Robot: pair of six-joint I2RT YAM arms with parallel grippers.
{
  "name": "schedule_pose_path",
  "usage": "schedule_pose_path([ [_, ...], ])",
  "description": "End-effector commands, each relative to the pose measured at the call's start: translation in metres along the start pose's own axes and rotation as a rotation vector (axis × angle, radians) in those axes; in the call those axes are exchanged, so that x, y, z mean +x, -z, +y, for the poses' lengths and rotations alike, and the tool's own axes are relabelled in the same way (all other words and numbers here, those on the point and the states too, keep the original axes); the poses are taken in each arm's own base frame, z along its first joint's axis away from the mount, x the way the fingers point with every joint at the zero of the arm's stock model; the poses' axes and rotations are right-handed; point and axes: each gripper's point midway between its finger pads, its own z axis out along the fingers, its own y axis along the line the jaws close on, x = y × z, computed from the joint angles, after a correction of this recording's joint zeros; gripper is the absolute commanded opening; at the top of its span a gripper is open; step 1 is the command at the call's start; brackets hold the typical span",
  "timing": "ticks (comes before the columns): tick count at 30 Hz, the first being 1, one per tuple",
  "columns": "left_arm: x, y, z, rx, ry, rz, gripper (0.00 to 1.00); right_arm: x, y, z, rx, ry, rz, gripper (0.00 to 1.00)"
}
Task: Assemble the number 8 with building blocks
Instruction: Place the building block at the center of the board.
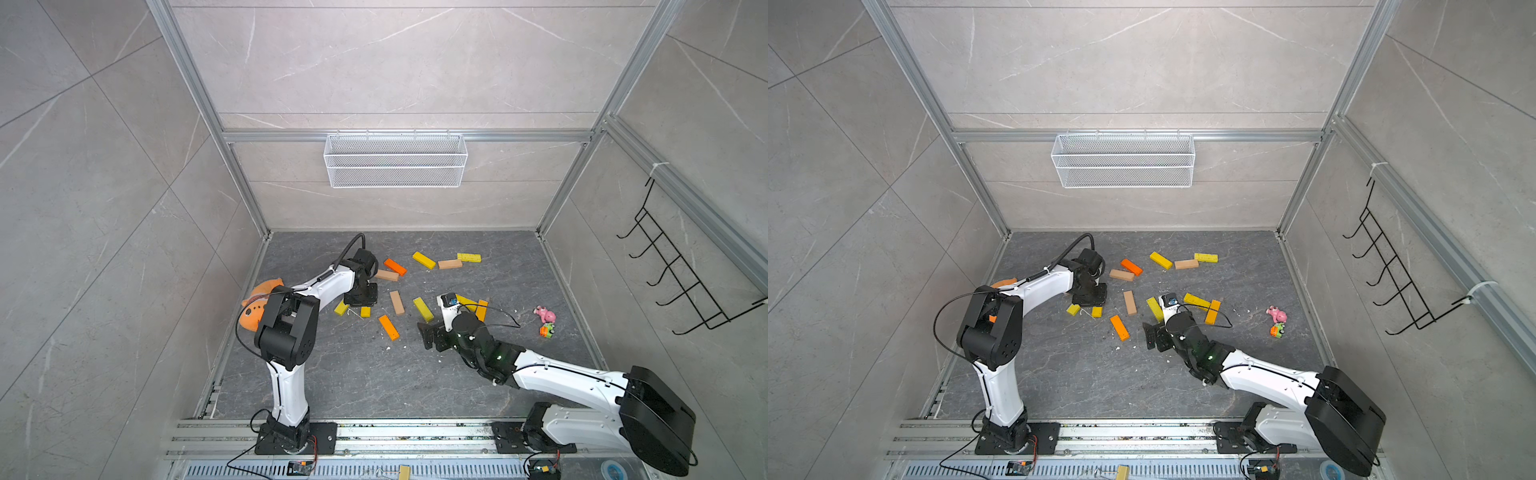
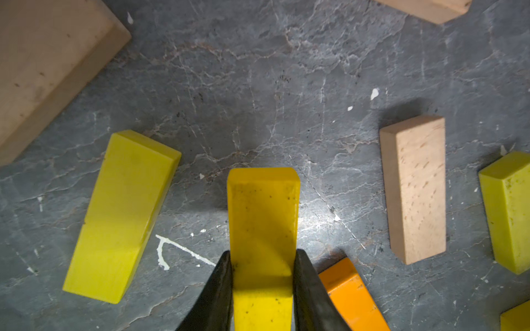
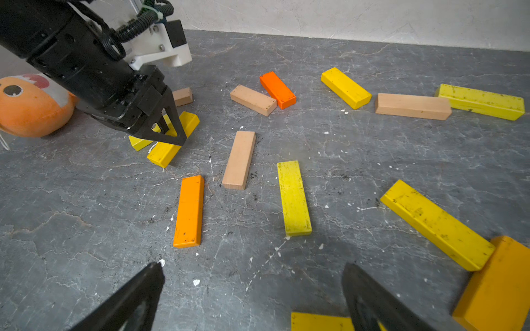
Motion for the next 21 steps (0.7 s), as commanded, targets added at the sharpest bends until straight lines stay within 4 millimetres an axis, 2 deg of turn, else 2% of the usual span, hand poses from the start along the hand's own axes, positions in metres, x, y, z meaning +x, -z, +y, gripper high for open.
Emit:
schedule_pose_path([
  [1, 0.0, -0.001, -0.005, 0.011, -0.016, 0.024, 0.26, 0.004, 0.003, -0.004, 0.015, 0.016, 0.003, 1.0],
  [13, 0.003, -0.014, -0.003, -0.012, -0.007, 0.04, 0.26, 0.006, 0.002, -0.004, 0.018, 0.018, 0.007, 1.0],
  [21, 0.005, -0.02, -0.001, -0.016, 0.012, 0.048, 0.3, 0.006, 0.001, -0.004, 0.022, 0.018, 0.01, 1.0],
])
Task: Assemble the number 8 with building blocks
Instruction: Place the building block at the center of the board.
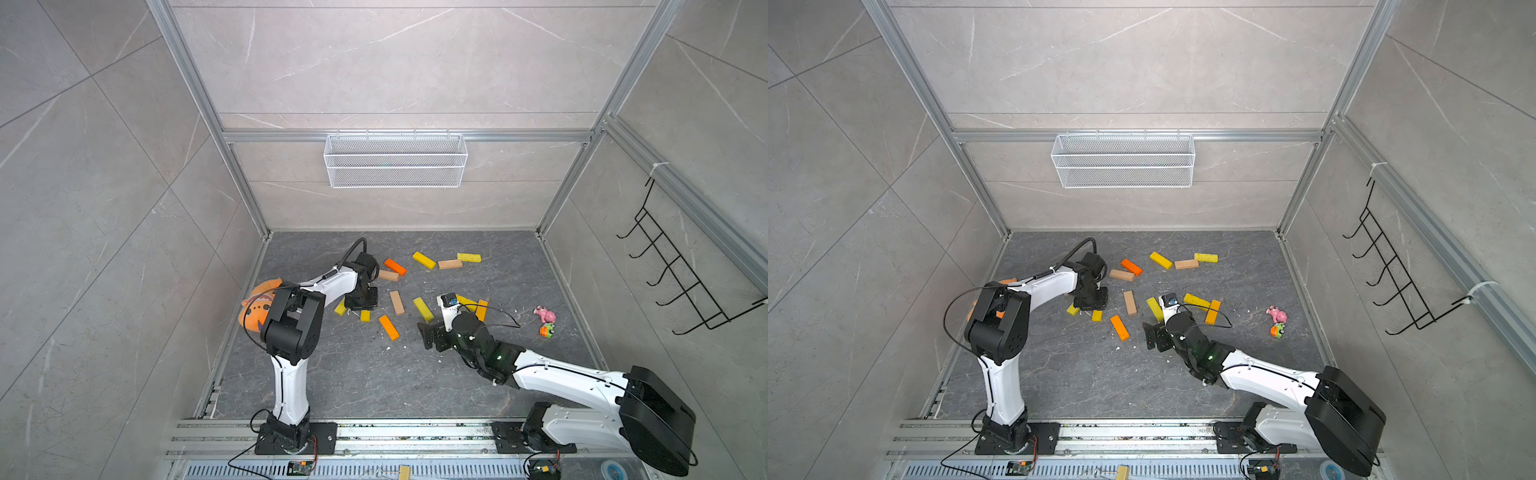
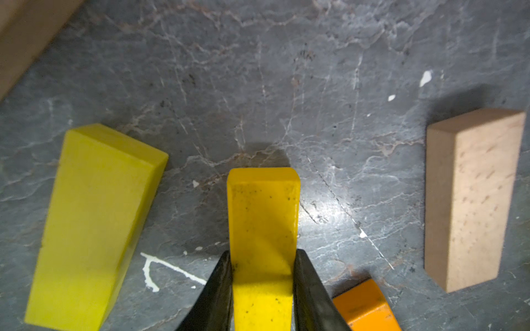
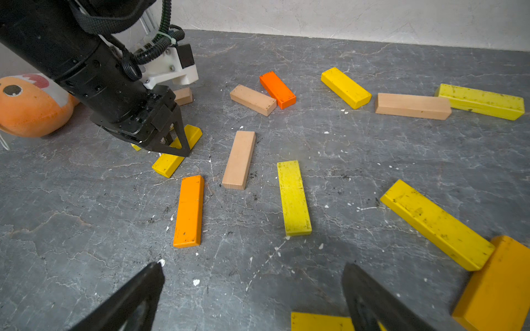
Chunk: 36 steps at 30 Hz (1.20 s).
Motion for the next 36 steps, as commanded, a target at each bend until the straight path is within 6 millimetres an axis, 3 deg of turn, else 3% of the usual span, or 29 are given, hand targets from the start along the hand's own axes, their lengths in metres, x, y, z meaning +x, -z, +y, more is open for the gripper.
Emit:
schedule_pose_path([
  [1, -0.002, -0.001, -0.004, 0.006, 0.008, 0.001, 0.3, 0.006, 0.001, -0.004, 0.021, 0.019, 0.009, 1.0],
  [16, -0.003, 0.007, -0.005, 0.014, 0.003, -0.016, 0.43, 0.007, 0.0, -0.004, 0.022, 0.021, 0.013, 1.0],
  [23, -0.004, 0.033, -0.01, 0.037, 0.002, -0.06, 0.44, 0.006, 0.001, -0.002, 0.009, 0.026, 0.017, 0.99],
  [27, -0.004, 0.05, -0.005, 0.015, 0.001, -0.081, 0.48, 0.003, 0.005, 0.009, -0.053, 0.014, 0.016, 0.98],
  [36, -0.011, 0.057, 0.023, -0.016, 0.004, -0.111, 0.54, -0.019, 0.013, 0.051, -0.116, 0.101, 0.018, 0.99],
])
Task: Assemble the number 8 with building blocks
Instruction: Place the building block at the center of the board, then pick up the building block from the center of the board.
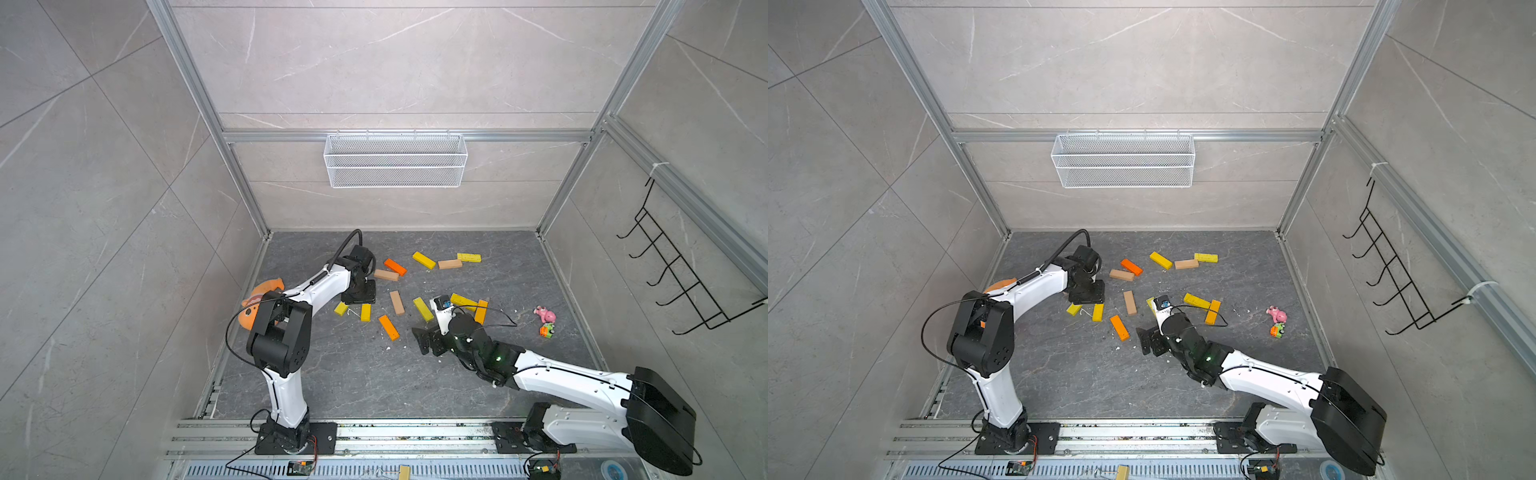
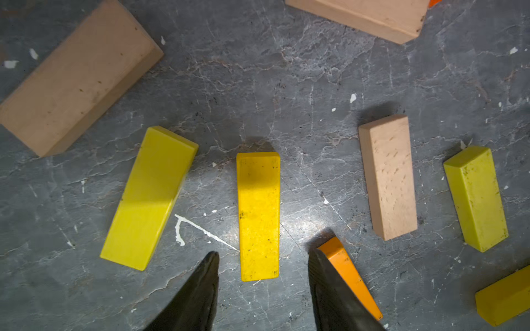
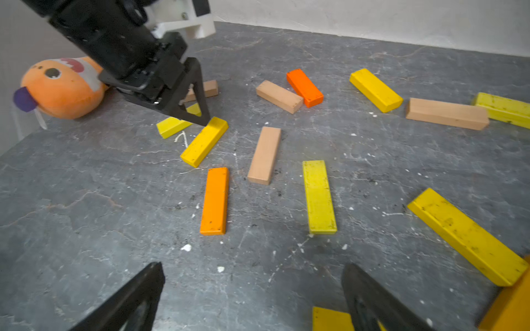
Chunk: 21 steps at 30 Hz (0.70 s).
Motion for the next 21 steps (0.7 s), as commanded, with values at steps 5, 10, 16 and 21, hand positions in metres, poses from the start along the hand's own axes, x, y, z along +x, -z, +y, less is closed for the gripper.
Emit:
schedule_pose_path([
  [5, -0.006, 0.009, 0.042, -0.043, 0.042, -0.022, 0.55, -0.024, 0.007, 0.049, -0.08, 0.08, 0.0, 0.99],
  [10, -0.012, 0.003, 0.06, -0.05, 0.078, -0.029, 0.57, -0.03, 0.009, 0.076, -0.12, 0.097, -0.003, 0.99],
  [16, -0.016, -0.006, 0.062, -0.047, 0.037, 0.013, 0.61, -0.029, 0.008, 0.087, -0.133, 0.097, -0.002, 0.99],
  [21, -0.015, -0.016, 0.059, -0.027, 0.014, 0.04, 0.61, -0.028, 0.009, 0.089, -0.147, 0.107, 0.0, 0.99],
])
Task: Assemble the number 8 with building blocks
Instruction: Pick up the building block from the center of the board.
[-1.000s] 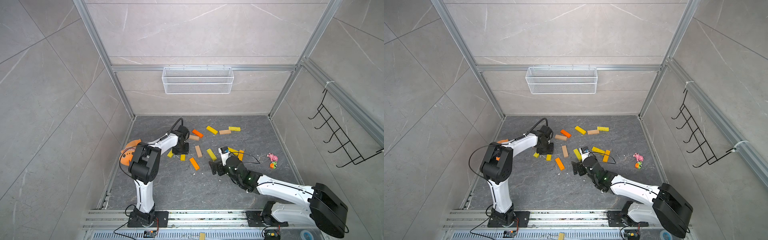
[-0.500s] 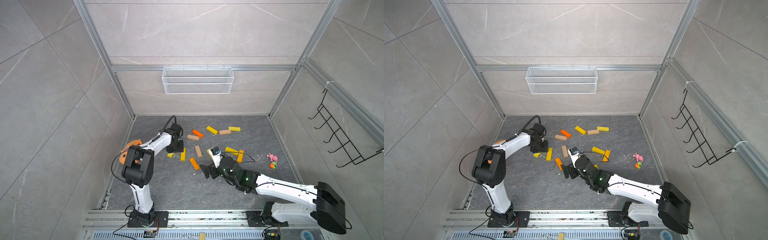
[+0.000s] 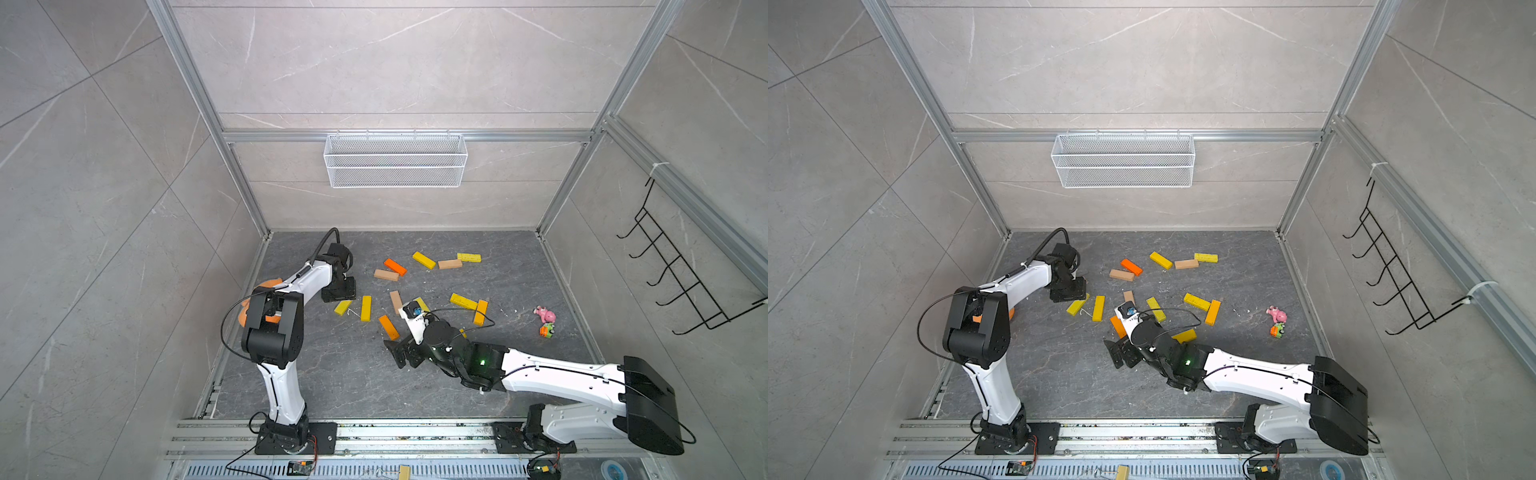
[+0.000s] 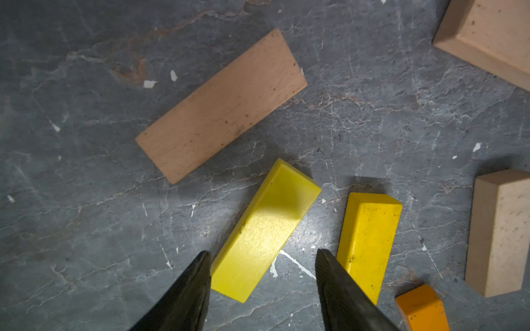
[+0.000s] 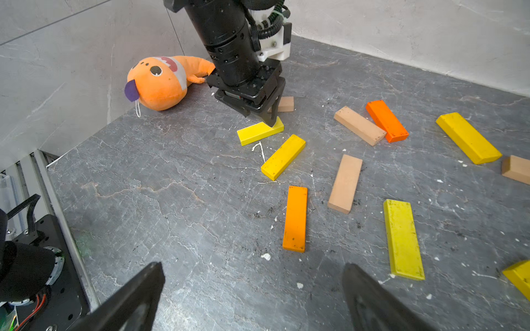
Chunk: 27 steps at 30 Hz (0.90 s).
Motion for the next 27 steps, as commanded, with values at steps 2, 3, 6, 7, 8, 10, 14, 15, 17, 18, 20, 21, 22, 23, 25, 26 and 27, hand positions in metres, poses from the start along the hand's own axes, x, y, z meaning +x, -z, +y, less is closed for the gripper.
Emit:
schedule_pose_path([
  [2, -0.001, -0.002, -0.007, 0.033, -0.06, 0.024, 0.61, -0.005, 0.0, 0.004, -0.003, 0.012, 0.001, 0.99],
  [3, -0.001, -0.004, -0.006, 0.032, -0.063, 0.03, 0.62, -0.004, 0.0, 0.004, -0.006, 0.012, 0.004, 0.99],
  [6, -0.001, -0.008, -0.005, 0.033, -0.073, 0.043, 0.62, -0.001, 0.0, 0.005, -0.011, 0.006, 0.009, 0.99],
  [7, -0.001, -0.009, -0.004, 0.033, -0.073, 0.046, 0.62, 0.0, 0.0, 0.004, -0.01, 0.003, 0.009, 0.99],
  [8, -0.001, -0.01, -0.003, 0.034, -0.076, 0.053, 0.62, 0.0, -0.001, 0.004, -0.011, -0.001, 0.009, 0.99],
  [10, -0.001, -0.013, -0.002, 0.03, -0.079, 0.065, 0.62, 0.003, -0.001, 0.004, -0.013, -0.004, 0.012, 0.99],
  [14, -0.001, -0.017, 0.0, 0.025, -0.075, 0.077, 0.61, 0.004, 0.0, 0.003, -0.007, -0.01, 0.01, 0.99],
  [15, -0.002, -0.017, -0.001, 0.025, -0.076, 0.077, 0.6, 0.005, 0.0, 0.002, -0.004, -0.011, 0.012, 0.99],
  [17, -0.002, -0.018, 0.001, 0.021, -0.074, 0.078, 0.57, 0.006, 0.001, 0.001, -0.001, -0.011, 0.012, 0.99],
  [18, -0.002, -0.018, 0.001, 0.019, -0.075, 0.08, 0.56, 0.006, 0.001, 0.001, 0.0, -0.011, 0.011, 0.99],
  [20, -0.001, -0.019, 0.002, 0.013, -0.07, 0.086, 0.5, 0.008, 0.002, -0.001, 0.003, -0.01, 0.013, 0.99],
  [21, 0.0, -0.02, 0.002, 0.012, -0.069, 0.091, 0.48, 0.009, 0.002, -0.001, 0.005, -0.011, 0.013, 0.99],
  [22, 0.001, -0.021, 0.002, 0.015, -0.069, 0.099, 0.47, 0.009, 0.002, -0.001, 0.005, -0.012, 0.012, 0.99],
  [23, 0.002, -0.022, 0.002, 0.014, -0.07, 0.104, 0.47, 0.01, 0.002, -0.002, 0.006, -0.013, 0.013, 0.99],
  [25, 0.003, -0.023, 0.003, 0.01, -0.071, 0.108, 0.47, 0.011, 0.003, -0.003, 0.007, -0.014, 0.012, 0.99],
  [26, 0.003, -0.023, 0.003, 0.008, -0.069, 0.108, 0.47, 0.012, 0.004, -0.003, 0.009, -0.014, 0.012, 0.99],
  [27, 0.003, -0.023, 0.003, 0.01, -0.07, 0.108, 0.47, 0.013, 0.005, -0.004, 0.013, -0.015, 0.012, 0.99],
])
